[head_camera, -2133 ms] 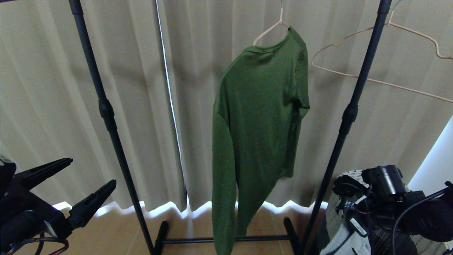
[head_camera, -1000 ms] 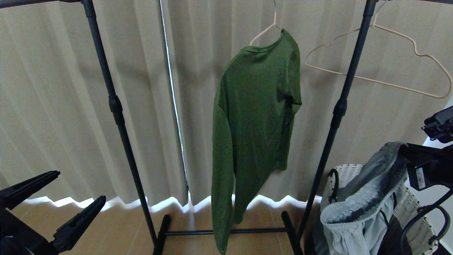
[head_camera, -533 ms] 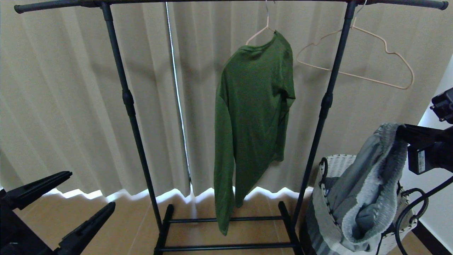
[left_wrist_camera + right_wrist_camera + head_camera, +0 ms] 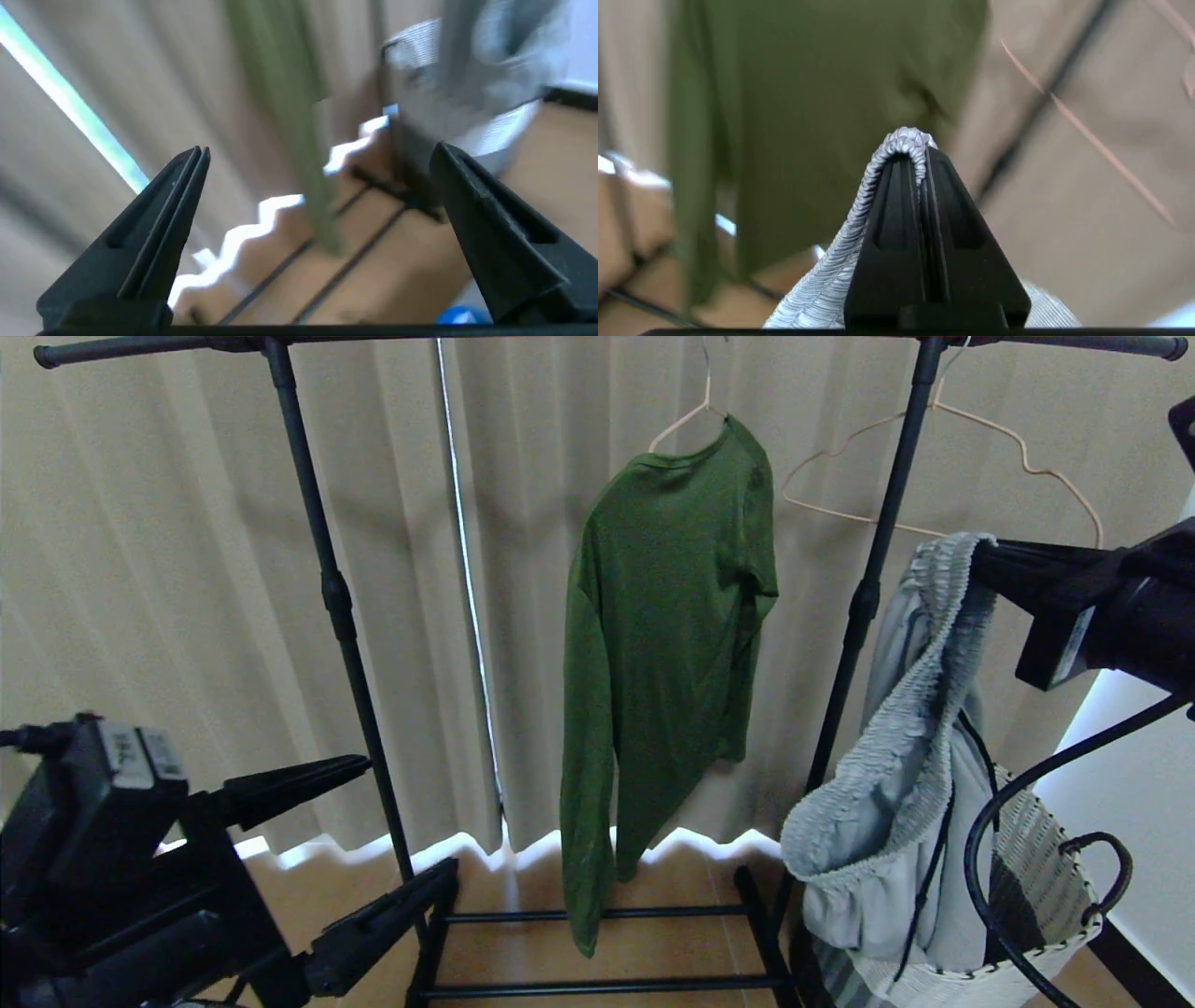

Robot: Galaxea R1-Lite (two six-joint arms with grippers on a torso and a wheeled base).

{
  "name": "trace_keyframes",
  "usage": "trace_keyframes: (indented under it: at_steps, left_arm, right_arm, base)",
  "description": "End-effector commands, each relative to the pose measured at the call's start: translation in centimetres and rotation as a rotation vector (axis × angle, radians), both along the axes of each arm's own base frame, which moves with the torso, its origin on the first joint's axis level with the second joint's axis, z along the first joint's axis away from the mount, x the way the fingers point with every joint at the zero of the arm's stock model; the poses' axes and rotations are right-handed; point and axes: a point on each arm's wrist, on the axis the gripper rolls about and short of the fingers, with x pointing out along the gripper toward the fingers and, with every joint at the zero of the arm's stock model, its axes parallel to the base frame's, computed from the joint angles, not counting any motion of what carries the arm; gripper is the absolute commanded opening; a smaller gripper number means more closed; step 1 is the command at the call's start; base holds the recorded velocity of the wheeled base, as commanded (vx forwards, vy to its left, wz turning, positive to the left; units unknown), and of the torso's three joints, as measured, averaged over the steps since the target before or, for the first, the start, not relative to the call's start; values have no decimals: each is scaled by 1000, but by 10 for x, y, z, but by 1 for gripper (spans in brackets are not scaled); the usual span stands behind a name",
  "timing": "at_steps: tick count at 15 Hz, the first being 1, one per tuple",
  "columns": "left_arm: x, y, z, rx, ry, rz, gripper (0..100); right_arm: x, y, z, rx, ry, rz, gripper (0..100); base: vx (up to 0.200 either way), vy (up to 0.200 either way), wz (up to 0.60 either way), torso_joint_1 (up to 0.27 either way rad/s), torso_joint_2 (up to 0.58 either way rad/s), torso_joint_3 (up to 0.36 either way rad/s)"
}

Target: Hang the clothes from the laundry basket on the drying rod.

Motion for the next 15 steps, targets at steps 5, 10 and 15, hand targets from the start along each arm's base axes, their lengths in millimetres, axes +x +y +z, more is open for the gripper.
trace_keyframes:
  at_steps: [5, 10, 15]
  left_arm:
    - [43, -92, 1, -141, 252, -95, 100]
    - [50, -149, -20, -153, 385, -173, 100]
    - [79, -181, -42, -174, 437, -46, 100]
  right_arm:
    - [-13, 27, 18, 87, -30, 192, 0]
    - [-26, 38, 22, 100, -44, 296, 0]
    - [-39, 38, 29, 117, -65, 341, 0]
  base:
    - [0, 0, 0, 0, 0, 0]
    - [0, 0, 0, 0, 0, 0]
    - [0, 0, 0, 0, 0, 0]
